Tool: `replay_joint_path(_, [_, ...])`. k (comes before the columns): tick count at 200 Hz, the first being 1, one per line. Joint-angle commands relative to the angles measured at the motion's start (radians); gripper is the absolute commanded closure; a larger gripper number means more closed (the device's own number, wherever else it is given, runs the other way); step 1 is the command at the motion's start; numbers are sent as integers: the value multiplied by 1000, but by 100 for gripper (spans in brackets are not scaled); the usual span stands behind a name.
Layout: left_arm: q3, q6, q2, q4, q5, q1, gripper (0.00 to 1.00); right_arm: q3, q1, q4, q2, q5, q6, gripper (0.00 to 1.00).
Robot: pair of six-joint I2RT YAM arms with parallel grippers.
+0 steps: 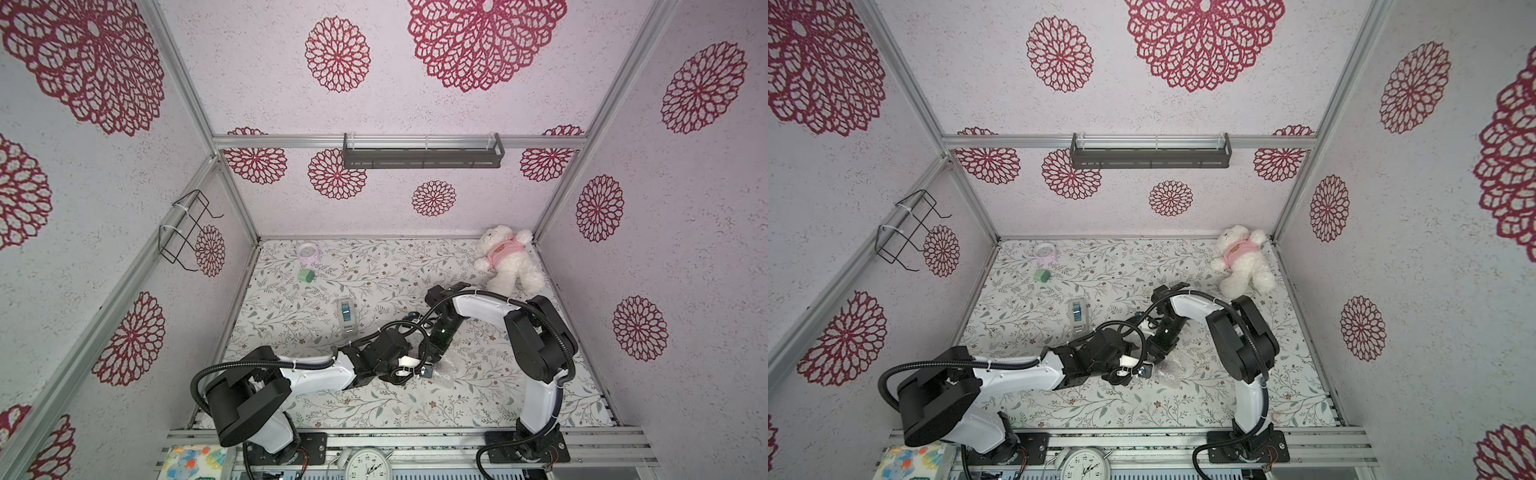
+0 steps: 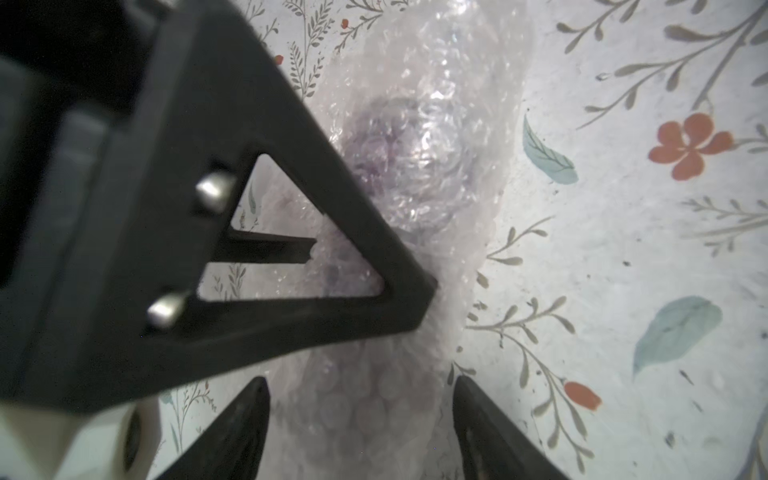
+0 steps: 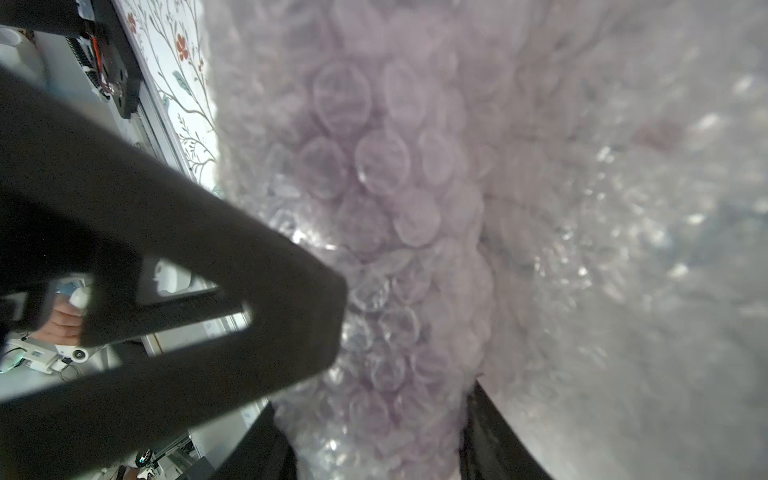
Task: Wrap wine bottles in bubble wrap
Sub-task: Wrap the wine bottle in bubble wrap.
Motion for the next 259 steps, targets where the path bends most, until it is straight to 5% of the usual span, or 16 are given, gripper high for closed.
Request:
replay_joint_path(1, [22,44,39,26,43,-7,28,3,0,2,25,25,3,54])
replay_joint_path(41, [38,53,113,26,38,-10,38,4,-6,4,15,25,1,52])
replay_joint_path(84, [65,35,148,-23,9,-35,80,-8,-31,48,-64,72,70,40])
replay_joint_path(110, [80,18,157,-63,-3,-51,93,-36,-81,79,-156,77,135,28])
replay_joint_path(136, [92,11,167,-89,1,-61,90,-62,-126,80,-239,28,158,25])
replay_joint_path(203, [127,-35,180,-89,-42,-62,78,-120,-130,200,-304,197,341,25])
replay_joint_path(259, [116,-47,112,-65,-99,-60,55,-153,-74,282,-285,159,406,25])
